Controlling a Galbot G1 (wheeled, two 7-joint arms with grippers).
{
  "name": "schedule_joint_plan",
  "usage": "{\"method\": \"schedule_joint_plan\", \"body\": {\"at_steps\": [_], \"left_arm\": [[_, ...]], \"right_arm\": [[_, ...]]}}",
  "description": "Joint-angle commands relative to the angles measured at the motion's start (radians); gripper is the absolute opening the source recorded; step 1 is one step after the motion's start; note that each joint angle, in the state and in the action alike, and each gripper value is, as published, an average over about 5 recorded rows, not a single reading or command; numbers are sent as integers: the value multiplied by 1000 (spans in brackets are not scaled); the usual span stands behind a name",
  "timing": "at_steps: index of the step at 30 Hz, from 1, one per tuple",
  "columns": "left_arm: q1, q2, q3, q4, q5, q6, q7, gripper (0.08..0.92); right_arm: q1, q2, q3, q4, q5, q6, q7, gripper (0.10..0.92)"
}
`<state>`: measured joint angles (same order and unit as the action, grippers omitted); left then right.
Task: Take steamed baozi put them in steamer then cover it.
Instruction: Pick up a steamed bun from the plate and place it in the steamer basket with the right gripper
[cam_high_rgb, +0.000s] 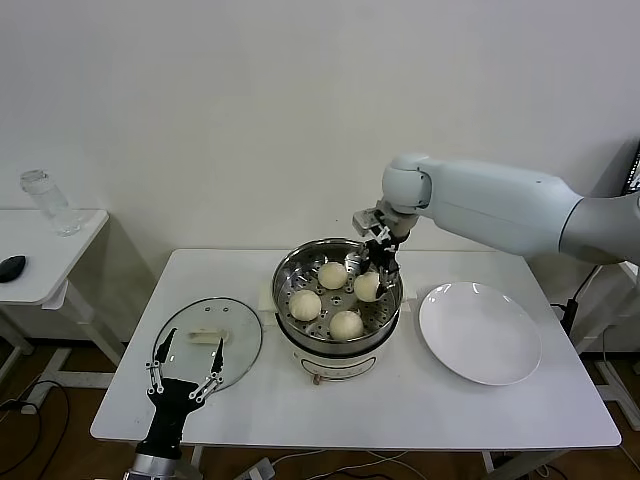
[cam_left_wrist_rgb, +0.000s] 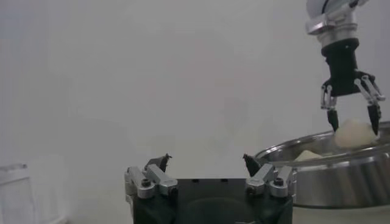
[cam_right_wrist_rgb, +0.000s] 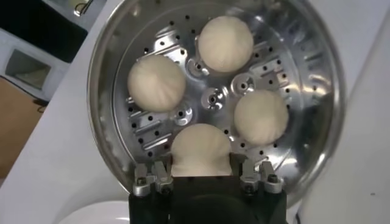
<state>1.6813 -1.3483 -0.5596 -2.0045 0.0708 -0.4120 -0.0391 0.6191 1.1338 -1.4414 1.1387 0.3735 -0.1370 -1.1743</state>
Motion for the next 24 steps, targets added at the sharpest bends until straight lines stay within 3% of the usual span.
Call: {"method": "schedule_joint_plan", "body": {"at_steps": [1,11,17,24], "left_arm": [[1,0,-2,-1,-2,0,-2,823],[5,0,-12,-6,1,-2,-3,823],[6,3,-14,-10,36,10,-16,823],[-10,9,-6,2,95,9,-35,823]], "right_arm": [[-37,32,-17,-20,-35,-7,20,660],[-35,26,-10,-16,-40,0,30,725],[-28,-21,26,21,-43,8,35,815],[-35,-140,181,99,9,46,76,823]]}}
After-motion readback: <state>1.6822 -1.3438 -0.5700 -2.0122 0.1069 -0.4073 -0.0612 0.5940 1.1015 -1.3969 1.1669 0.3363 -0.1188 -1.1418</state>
